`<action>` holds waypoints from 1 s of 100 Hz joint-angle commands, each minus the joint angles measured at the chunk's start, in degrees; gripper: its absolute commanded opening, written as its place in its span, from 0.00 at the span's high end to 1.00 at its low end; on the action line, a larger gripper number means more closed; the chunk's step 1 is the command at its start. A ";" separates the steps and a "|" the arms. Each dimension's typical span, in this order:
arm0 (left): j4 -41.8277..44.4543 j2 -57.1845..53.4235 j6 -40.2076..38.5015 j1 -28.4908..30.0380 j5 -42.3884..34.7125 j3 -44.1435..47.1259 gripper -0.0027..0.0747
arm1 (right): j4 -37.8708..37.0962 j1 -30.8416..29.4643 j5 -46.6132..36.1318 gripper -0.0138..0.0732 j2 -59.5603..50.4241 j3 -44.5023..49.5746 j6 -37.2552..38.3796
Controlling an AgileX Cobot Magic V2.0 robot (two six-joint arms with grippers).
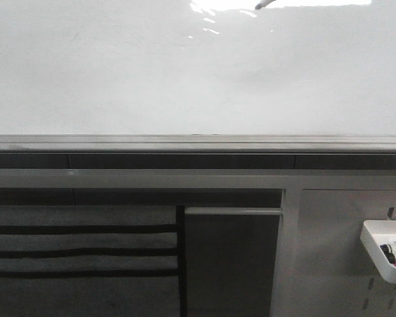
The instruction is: Write number 3 on whiteboard
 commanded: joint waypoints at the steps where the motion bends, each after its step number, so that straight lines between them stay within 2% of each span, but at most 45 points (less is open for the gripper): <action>1: -1.75 -4.73 -3.07 2.63 -5.59 2.13 0.49 | -0.46 -0.40 -9.74 0.89 -4.09 3.58 2.84; 13: -1.86 -8.76 -4.87 6.57 -10.24 7.60 0.49 | -0.46 -0.40 -14.62 0.89 -5.73 8.49 2.84; 37: -1.96 -10.55 -4.81 10.05 -12.27 11.38 0.49 | 1.29 -0.40 -15.39 0.89 -3.02 9.37 2.84; 66: -1.96 -10.43 -4.81 10.05 -12.27 11.38 0.49 | 1.77 -0.40 -6.31 0.89 10.80 -6.13 3.06; 85: -1.96 -10.43 -4.81 10.05 -12.27 11.38 0.49 | 1.80 -0.40 -5.81 0.89 17.99 -14.15 3.06; 100: -1.96 -10.43 -4.81 10.05 -12.27 11.38 0.49 | 1.80 -0.40 -8.18 0.89 21.61 -16.29 3.06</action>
